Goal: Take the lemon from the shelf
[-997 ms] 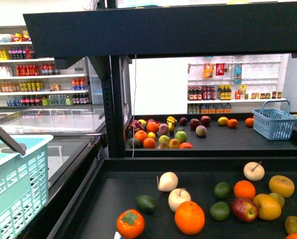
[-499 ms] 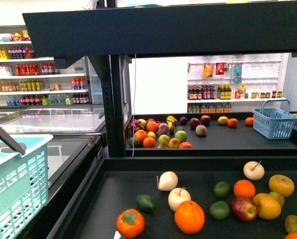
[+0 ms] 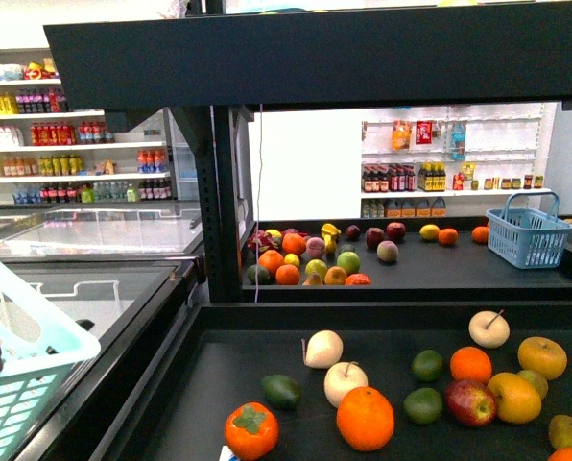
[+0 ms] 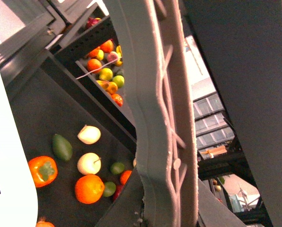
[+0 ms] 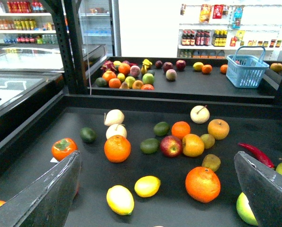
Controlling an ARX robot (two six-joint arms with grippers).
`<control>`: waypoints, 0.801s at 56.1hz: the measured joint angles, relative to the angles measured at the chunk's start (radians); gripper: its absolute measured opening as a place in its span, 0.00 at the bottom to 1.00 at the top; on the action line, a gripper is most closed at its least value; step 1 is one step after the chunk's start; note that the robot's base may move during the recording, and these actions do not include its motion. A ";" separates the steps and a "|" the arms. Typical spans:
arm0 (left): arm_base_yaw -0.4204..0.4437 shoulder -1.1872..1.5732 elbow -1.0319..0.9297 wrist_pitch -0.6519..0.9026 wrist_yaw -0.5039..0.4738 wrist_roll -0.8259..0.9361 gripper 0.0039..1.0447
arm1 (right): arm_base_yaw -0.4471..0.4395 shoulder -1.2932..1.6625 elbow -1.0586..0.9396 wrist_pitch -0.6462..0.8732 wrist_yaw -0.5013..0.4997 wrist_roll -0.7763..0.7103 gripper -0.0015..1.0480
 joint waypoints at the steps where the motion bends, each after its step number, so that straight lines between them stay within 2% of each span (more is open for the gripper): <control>1: -0.005 -0.002 -0.001 0.001 0.002 0.000 0.09 | 0.000 0.000 0.000 0.000 0.000 0.000 0.93; 12: -0.138 0.000 -0.027 0.012 0.032 -0.016 0.09 | 0.000 0.000 0.000 0.000 0.000 0.000 0.93; 33: -0.381 0.143 0.016 0.042 0.006 -0.011 0.09 | 0.000 0.000 0.000 0.000 0.000 0.000 0.93; 45: -0.463 0.216 0.097 0.079 0.004 -0.022 0.09 | 0.000 0.000 0.000 0.000 0.000 0.000 0.93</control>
